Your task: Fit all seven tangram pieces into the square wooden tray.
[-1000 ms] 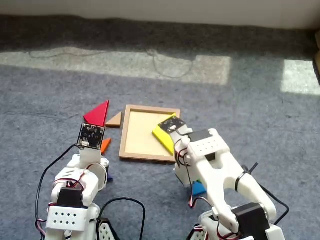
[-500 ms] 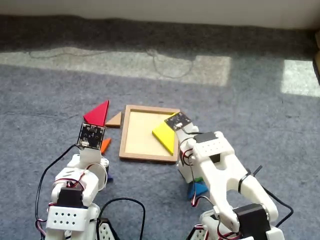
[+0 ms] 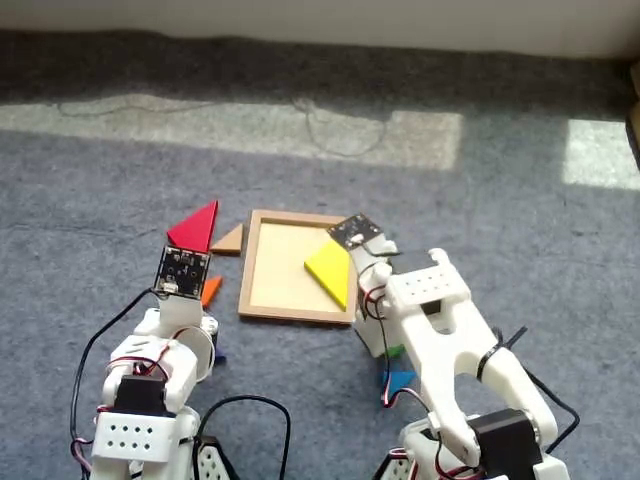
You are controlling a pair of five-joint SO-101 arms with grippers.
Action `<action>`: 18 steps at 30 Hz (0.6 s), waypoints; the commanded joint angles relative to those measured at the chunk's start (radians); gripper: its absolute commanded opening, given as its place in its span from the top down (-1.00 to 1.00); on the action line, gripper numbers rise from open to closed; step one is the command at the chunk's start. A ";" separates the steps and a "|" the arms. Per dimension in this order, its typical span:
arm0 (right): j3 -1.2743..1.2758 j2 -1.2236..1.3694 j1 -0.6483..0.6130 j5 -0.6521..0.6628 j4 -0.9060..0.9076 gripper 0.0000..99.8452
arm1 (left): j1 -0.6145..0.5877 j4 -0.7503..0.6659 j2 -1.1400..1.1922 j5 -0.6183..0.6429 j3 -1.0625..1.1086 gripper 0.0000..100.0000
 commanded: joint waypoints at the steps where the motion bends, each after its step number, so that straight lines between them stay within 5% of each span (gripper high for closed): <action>1: -0.176 -0.044 0.002 -0.026 0.044 0.67 | -0.010 0.006 -0.008 0.006 0.027 0.99; 10: -0.338 -0.012 -0.145 -0.043 -0.027 0.67 | -0.010 0.006 -0.008 0.006 0.027 0.99; 18: -0.541 0.289 -0.223 -0.043 -0.176 0.67 | -0.010 0.006 -0.008 0.006 0.027 0.99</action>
